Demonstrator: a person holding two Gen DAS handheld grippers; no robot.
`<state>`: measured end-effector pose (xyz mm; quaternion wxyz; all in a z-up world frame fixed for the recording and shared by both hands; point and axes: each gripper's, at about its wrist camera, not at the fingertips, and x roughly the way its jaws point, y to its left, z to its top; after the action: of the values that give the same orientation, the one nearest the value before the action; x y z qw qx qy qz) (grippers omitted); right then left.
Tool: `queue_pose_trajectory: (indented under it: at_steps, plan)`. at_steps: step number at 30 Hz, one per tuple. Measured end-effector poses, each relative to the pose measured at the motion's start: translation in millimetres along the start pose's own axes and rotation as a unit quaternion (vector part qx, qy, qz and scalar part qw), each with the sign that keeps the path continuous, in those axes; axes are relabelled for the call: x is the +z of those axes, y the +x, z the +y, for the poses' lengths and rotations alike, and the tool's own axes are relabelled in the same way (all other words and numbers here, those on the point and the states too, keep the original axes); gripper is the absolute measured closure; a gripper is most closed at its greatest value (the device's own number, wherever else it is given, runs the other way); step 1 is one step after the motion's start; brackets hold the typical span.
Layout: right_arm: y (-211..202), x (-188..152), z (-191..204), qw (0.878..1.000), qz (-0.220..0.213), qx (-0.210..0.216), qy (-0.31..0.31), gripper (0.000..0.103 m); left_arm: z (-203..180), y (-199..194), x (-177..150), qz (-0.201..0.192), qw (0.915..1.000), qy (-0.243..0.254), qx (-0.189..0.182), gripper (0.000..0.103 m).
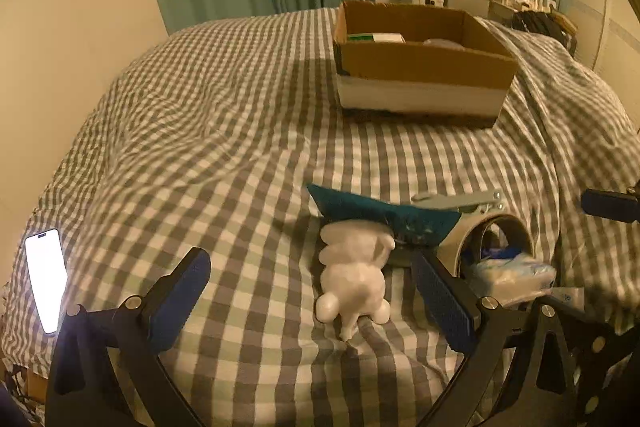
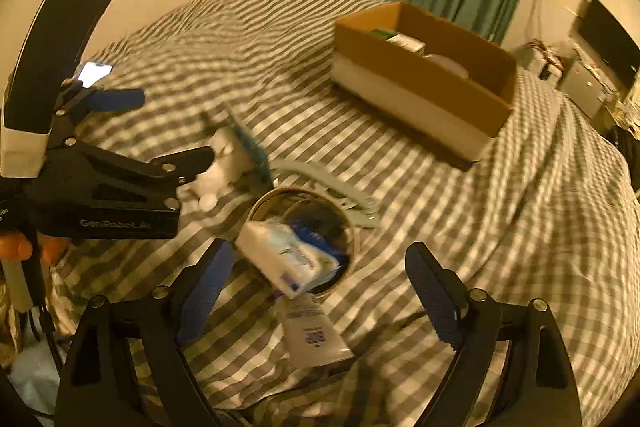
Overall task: Organize objects
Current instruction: 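Grasp the white figurine with the left tool while the right tool grasps the white packet, then lower both held items into the cardboard box and open both tools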
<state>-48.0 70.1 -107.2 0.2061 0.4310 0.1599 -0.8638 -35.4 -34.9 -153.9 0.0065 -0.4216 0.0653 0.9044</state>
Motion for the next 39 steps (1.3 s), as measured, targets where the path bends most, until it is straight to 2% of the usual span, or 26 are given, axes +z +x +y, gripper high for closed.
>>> queue_pose_trajectory:
  at_steps: [1,4,6,9,13,14,15,17,22,28,34,39]
  plan:
    - [5,0,3,1.000,0.007,0.006,-0.005,0.020,0,2,-1,0.002,1.0000,0.002,-0.002,0.000]
    - [21,-3,13,0.999,0.028,0.015,-0.023,0.036,-3,10,-3,0.007,0.9999,0.010,-0.004,0.000]
    - [31,-5,20,0.998,0.043,0.000,-0.043,0.063,-8,17,-3,0.011,0.9997,0.021,-0.005,0.000]
    - [28,-8,19,0.998,0.041,-0.013,-0.047,0.072,-13,25,-2,0.016,0.9993,0.032,-0.006,0.001]
    - [5,-5,-1,1.000,0.012,-0.006,-0.015,0.076,-24,44,-1,0.042,0.9975,0.054,-0.017,0.012]
    - [1,-3,-4,1.000,0.006,-0.006,-0.010,0.076,-26,48,-1,0.050,0.9969,0.058,-0.020,0.020]
    - [-6,-2,-8,1.000,-0.002,-0.006,-0.005,0.076,-28,52,-1,0.057,0.9964,0.061,-0.015,0.034]
    - [-19,1,-13,1.000,-0.018,-0.010,0.001,0.076,-30,58,-4,0.071,0.9948,0.069,-0.023,0.054]
    - [-42,16,-20,0.999,-0.051,-0.007,0.013,0.076,-27,43,-7,0.059,0.9953,0.060,-0.048,0.054]
    - [-66,27,-30,0.996,-0.081,-0.014,0.022,0.076,-18,0,2,0.022,0.9962,0.034,-0.078,0.054]
    - [-79,36,-40,0.994,-0.099,-0.026,0.027,0.076,-12,-46,28,-0.037,0.9951,0.030,-0.087,0.054]
    - [-92,58,-59,0.990,-0.131,-0.040,0.036,0.076,-6,-65,62,-0.080,0.9928,0.033,-0.084,0.054]
